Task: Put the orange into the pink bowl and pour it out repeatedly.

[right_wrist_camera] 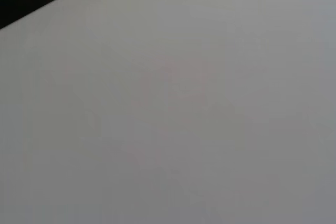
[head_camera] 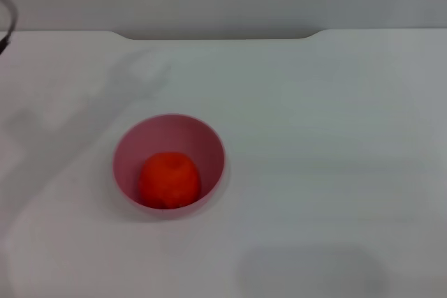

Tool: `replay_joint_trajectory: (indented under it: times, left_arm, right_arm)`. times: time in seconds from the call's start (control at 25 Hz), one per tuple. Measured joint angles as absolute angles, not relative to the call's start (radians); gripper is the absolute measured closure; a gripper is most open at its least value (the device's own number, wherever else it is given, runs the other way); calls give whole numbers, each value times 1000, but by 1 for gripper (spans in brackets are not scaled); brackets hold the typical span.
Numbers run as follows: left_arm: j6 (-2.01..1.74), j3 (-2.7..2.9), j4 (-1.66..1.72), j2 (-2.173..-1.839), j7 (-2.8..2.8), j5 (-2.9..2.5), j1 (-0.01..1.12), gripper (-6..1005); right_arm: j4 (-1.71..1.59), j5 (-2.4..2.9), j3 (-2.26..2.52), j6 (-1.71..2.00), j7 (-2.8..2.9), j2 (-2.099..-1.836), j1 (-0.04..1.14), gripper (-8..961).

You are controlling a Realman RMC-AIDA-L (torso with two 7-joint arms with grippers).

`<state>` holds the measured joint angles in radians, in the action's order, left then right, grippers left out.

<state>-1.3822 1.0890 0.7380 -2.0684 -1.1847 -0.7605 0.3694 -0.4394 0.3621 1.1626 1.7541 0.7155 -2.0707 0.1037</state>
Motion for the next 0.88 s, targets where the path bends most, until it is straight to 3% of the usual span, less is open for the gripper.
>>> replay_joint_trajectory:
  times: [0.32, 0.6, 0.88]
  left_arm:
    - [-1595, 1257, 417, -2073, -593, -279, 247, 242]
    - [-1593, 1277, 177, -2076, -375, -130, 238, 242]
    - [-1586, 1274, 147, -2073, -343, -116, 212, 243]
  right_arm:
    - [-363, 360, 1045, 1664, 625, -2069, 106, 254]
    - [-288, 356, 914, 1601, 490, -2073, 116, 253]
    - [-242, 355, 858, 1585, 437, -2075, 132, 253]
